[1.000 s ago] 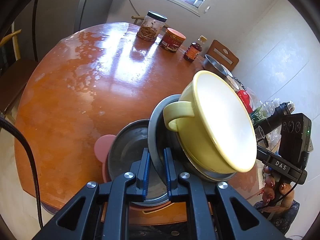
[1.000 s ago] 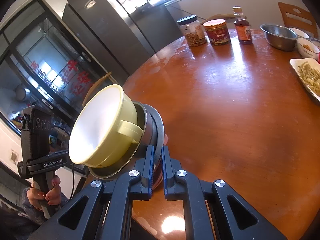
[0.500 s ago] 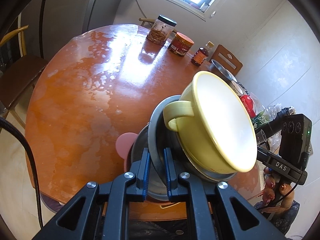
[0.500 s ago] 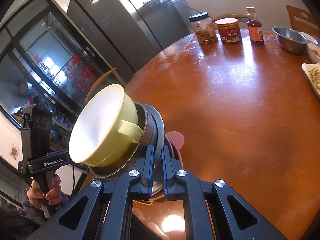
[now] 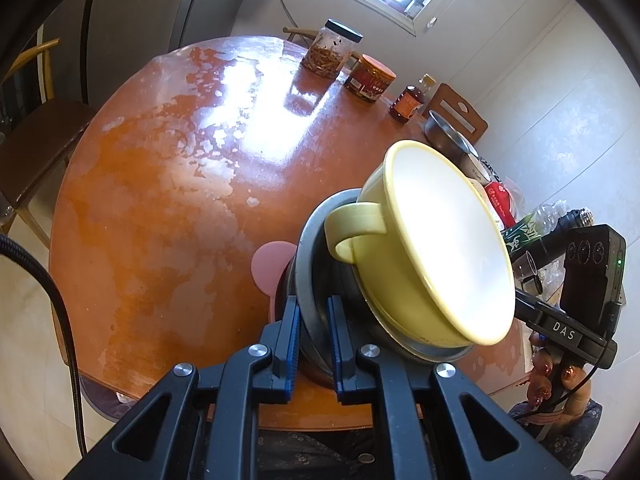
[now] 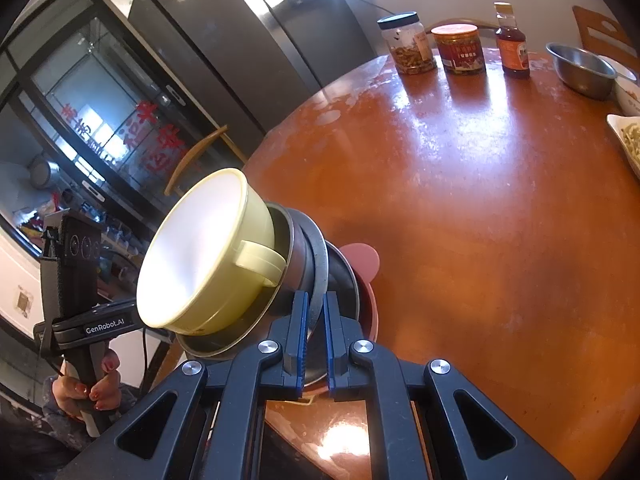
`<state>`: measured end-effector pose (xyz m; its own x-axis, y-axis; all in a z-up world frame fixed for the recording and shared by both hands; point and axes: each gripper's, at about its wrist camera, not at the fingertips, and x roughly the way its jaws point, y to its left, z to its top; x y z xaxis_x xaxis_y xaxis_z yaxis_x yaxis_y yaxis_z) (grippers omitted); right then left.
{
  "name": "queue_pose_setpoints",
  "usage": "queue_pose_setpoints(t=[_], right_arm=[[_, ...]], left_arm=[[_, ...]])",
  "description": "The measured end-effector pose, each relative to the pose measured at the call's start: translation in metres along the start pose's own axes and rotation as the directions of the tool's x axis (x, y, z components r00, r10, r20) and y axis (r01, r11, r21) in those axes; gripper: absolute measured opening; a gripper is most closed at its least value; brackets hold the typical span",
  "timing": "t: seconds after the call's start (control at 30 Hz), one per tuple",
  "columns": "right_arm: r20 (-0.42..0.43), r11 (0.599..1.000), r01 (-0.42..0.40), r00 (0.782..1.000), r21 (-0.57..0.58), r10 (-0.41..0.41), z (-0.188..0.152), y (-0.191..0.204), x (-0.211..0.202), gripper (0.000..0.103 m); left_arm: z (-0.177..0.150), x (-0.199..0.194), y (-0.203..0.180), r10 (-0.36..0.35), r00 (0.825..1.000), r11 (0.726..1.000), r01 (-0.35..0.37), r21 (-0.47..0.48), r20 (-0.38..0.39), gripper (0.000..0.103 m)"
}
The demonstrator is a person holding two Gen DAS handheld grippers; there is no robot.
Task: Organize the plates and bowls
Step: 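Lift the steel basin stack with both tools and carry it over the steel pan, then lower the basin stack onto the steel pan and open both tools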
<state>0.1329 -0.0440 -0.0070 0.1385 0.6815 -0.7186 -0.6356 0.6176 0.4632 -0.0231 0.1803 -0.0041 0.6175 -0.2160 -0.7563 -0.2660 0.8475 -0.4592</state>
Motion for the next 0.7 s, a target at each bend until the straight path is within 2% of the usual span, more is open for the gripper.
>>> queue_pose_setpoints(t=[0.7], right_arm=[[-0.018,1.000,0.023,1.000,0.019,-0.023,-0.0036,-0.0055,0.0070,0.009]], left_arm=[[0.0025,0.0110,-0.0012,0.013,1.000,1.000,-0.013,0.023,-0.020,0.012]])
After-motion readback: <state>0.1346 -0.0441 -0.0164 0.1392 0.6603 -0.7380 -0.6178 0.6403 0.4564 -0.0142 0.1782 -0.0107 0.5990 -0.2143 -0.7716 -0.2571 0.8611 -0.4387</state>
